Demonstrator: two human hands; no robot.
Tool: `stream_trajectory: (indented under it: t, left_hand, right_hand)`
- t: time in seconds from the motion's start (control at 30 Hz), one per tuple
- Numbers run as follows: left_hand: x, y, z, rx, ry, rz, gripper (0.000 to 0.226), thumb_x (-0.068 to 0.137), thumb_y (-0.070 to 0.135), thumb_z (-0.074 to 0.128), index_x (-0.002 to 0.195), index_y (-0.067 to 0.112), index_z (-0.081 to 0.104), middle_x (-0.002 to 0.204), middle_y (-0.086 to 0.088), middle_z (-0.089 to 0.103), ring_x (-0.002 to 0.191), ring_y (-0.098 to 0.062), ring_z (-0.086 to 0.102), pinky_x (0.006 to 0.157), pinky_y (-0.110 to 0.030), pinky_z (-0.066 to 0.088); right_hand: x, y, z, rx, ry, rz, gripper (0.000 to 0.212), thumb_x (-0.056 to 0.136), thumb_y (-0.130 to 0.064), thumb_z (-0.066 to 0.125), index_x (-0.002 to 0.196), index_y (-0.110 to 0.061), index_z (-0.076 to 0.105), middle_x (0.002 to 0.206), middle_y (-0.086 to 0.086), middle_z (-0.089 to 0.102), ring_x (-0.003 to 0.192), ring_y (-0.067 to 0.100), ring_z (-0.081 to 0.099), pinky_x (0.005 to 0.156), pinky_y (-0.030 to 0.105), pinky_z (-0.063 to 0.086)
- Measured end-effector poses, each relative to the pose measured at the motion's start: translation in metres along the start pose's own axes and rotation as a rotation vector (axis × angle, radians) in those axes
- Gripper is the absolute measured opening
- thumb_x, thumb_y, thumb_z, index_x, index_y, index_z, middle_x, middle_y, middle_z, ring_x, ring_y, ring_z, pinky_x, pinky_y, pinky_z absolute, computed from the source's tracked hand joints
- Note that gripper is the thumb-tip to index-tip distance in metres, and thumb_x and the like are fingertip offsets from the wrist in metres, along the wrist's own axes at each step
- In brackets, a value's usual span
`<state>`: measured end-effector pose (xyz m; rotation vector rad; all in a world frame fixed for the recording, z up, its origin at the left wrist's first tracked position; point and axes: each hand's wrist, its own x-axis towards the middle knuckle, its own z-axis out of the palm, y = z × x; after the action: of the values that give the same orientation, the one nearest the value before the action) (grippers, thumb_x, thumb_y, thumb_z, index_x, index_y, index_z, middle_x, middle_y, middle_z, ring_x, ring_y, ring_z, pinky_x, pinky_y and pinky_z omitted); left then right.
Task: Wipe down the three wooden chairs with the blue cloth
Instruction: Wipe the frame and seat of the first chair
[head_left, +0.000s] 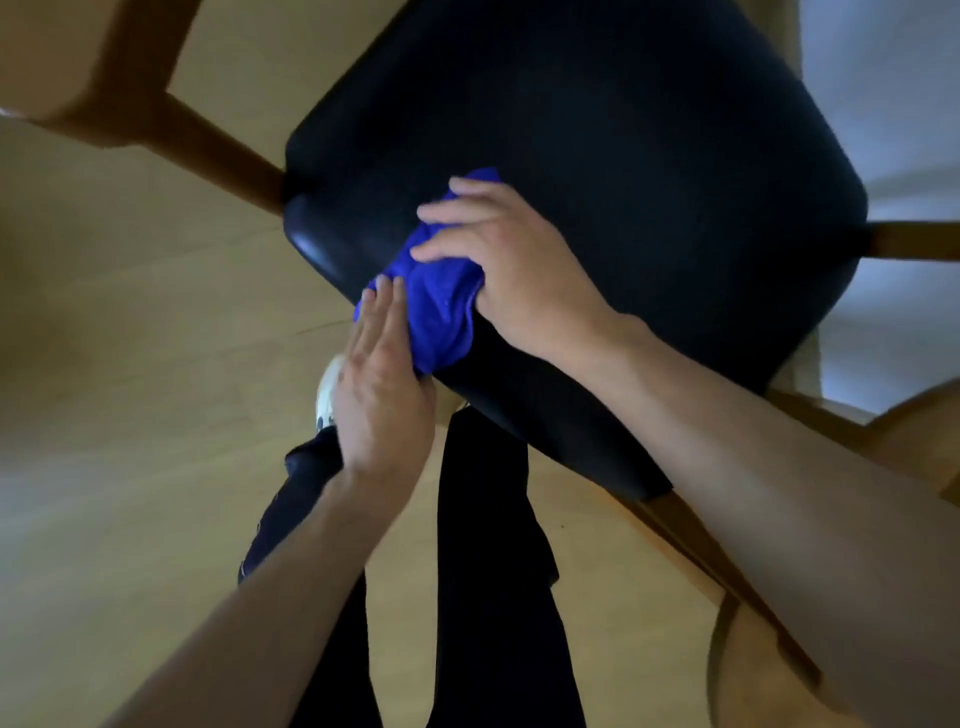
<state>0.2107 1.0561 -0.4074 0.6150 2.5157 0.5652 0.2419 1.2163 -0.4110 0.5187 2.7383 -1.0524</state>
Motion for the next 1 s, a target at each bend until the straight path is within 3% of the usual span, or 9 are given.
stream_trajectory:
  t: [0.07,0.23,0.33,0.43,0.53,0.67,0.87,0.97,1.0]
  left_hand:
    - [-0.016,-0.001,0.017,0.033,-0.046,0.084,0.077,0.073,-0.017,0.058,0.144,0.007,0.040,0.151,-0.009,0.037,0.140,-0.024,0.033,0.103,-0.043,0.045]
    - [-0.072,-0.013,0.038,0.074,-0.270,0.424,0.067,0.060,-0.018,0.072,0.124,0.000,0.061,0.128,-0.016,0.060,0.114,-0.028,0.061,0.076,-0.036,0.057]
    - [-0.082,-0.017,0.032,0.174,-0.456,0.602,0.065,0.056,-0.006,0.082,0.118,0.006,0.067,0.120,-0.010,0.066,0.104,-0.022,0.067,0.070,-0.029,0.057]
    - [-0.056,-0.006,0.015,0.274,-0.485,0.746,0.066,0.052,0.001,0.084,0.114,0.011,0.068,0.114,-0.005,0.069,0.093,-0.019,0.070,0.057,-0.027,0.056]
    - [-0.016,0.037,0.011,0.227,-0.458,0.859,0.067,0.056,-0.004,0.078,0.120,0.009,0.062,0.119,-0.008,0.066,0.105,-0.026,0.065,0.076,-0.035,0.056]
    - [0.019,0.090,0.034,0.225,-0.470,0.983,0.055,0.079,-0.010,0.059,0.132,0.007,0.054,0.134,-0.012,0.056,0.126,-0.028,0.050,0.105,-0.038,0.039]
    - [-0.005,0.037,0.036,0.327,-0.554,1.160,0.047,0.067,-0.004,0.072,0.114,0.003,0.068,0.119,-0.013,0.066,0.114,-0.030,0.061,0.094,-0.041,0.048]
    - [-0.004,0.010,0.017,0.377,-0.620,1.251,0.043,0.072,0.009,0.050,0.110,0.006,0.071,0.117,-0.010,0.068,0.109,-0.027,0.065,0.087,-0.042,0.052]
    - [-0.002,0.006,0.008,0.420,-0.664,1.258,0.044,0.068,0.009,0.055,0.109,0.009,0.072,0.115,-0.008,0.069,0.106,-0.024,0.066,0.084,-0.039,0.055]
  right_hand:
    - [-0.037,0.014,0.012,0.022,0.036,0.072,0.053,0.078,0.013,0.050,0.118,-0.013,0.071,0.139,0.003,0.057,0.138,0.025,0.040,0.110,0.023,0.028]
    - [-0.168,0.007,0.047,0.163,0.138,0.443,0.036,0.088,-0.013,0.056,0.120,-0.021,0.070,0.143,-0.002,0.053,0.142,0.018,0.033,0.115,0.018,0.021]
    - [-0.205,-0.016,0.069,0.187,0.240,0.671,0.043,0.083,-0.001,0.068,0.120,-0.025,0.068,0.139,-0.006,0.055,0.140,0.016,0.035,0.118,0.030,0.026]
    - [-0.215,-0.031,0.070,0.268,0.360,0.774,0.061,0.078,0.011,0.068,0.126,-0.025,0.064,0.139,-0.005,0.054,0.137,0.019,0.040,0.115,0.045,0.034]
    - [-0.203,-0.028,0.052,0.264,0.535,0.815,0.073,0.078,0.017,0.059,0.137,-0.025,0.054,0.148,-0.003,0.045,0.142,0.017,0.032,0.119,0.036,0.026]
    - [-0.175,-0.002,0.037,0.232,0.757,1.026,0.080,0.081,0.015,0.055,0.150,-0.021,0.036,0.157,0.000,0.032,0.147,0.018,0.021,0.121,0.032,0.017]
    - [-0.181,-0.049,0.105,0.304,0.643,1.187,0.077,0.086,0.003,0.061,0.153,-0.017,0.029,0.162,0.003,0.020,0.150,0.022,0.009,0.121,0.031,0.011]
    - [-0.191,-0.076,0.116,0.445,0.450,1.131,0.072,0.092,-0.005,0.053,0.154,-0.022,0.020,0.162,-0.001,0.016,0.150,0.016,0.013,0.120,0.023,0.008]
    - [-0.193,-0.079,0.114,0.475,0.407,1.105,0.070,0.094,-0.007,0.050,0.154,-0.024,0.018,0.162,-0.003,0.017,0.148,0.013,0.016,0.116,0.017,0.005]
